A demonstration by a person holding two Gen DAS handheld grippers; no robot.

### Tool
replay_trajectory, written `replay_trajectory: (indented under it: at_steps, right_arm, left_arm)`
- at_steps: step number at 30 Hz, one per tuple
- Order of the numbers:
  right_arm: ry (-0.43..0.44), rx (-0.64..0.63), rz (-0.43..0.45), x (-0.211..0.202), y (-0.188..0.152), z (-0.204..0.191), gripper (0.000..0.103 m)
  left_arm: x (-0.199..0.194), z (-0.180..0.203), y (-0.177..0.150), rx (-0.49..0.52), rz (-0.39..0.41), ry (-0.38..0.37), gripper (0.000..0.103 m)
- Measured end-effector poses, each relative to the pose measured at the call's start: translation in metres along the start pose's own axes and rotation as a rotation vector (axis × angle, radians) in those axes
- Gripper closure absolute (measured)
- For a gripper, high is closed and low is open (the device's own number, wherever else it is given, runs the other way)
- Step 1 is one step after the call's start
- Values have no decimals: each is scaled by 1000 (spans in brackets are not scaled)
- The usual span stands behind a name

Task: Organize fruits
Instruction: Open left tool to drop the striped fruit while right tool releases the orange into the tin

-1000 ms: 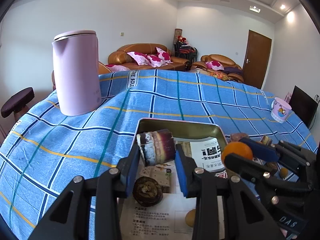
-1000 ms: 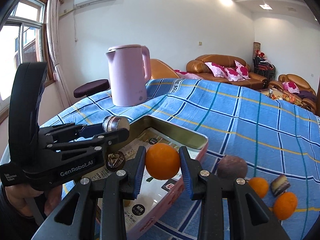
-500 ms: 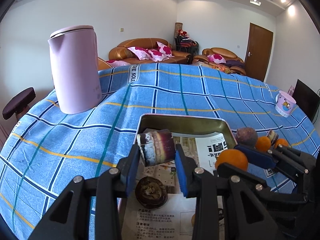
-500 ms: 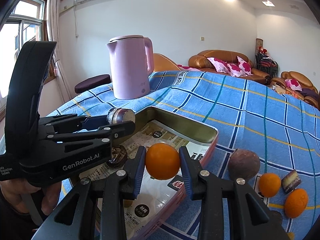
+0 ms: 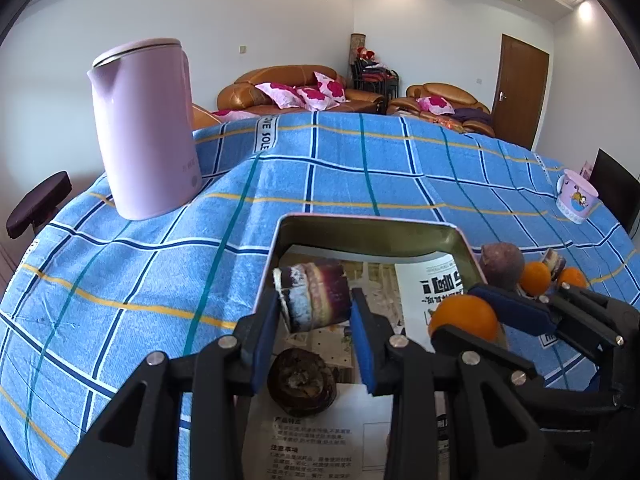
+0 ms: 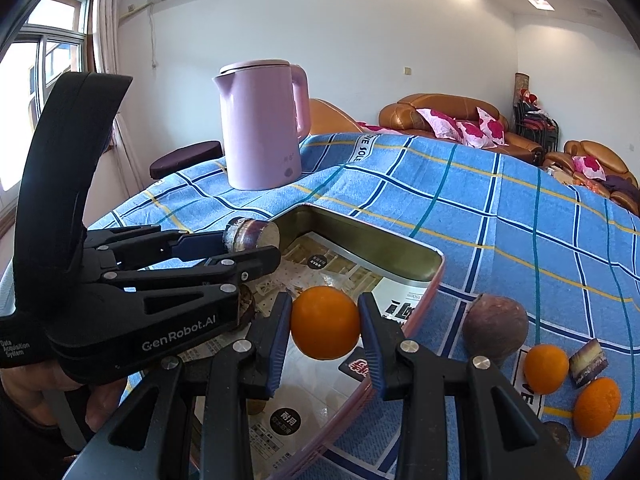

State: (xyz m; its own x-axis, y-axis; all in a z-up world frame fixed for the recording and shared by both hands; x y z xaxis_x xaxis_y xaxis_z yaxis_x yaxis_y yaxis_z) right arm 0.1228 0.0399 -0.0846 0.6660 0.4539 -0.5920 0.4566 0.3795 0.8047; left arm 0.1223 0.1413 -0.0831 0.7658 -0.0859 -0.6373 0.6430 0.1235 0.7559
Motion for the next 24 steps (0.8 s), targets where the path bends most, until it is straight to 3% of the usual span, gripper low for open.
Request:
replay_trajectory:
  at_steps: [16,19,24]
  right_arm:
    - [-5,23,-34,7,-3,3,64]
    - [-3,28,-34,5,-3,4,62]
    - [-10,28,-25,4,-3,4,58]
  left_arm:
    - [-4,1,-2,0,13,1,65]
    - [-6,-3,-3,-12,20,9,58]
    - [-9,-3,-3,-19,26,-2,57]
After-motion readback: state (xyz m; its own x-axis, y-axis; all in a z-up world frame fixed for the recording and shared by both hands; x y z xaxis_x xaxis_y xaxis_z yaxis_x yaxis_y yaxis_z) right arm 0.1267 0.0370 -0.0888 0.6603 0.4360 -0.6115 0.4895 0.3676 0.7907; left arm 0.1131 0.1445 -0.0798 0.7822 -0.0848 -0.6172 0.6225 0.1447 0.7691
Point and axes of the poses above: each gripper's, at about its wrist camera, not at the fingertips, and x roughly the way its jaws point, z to its right, y to its top, the point moved 7 cm from there along x, roughly the way its jaws point, and after that the axes turned 11 degrees about -y, right-handed, at the moved point
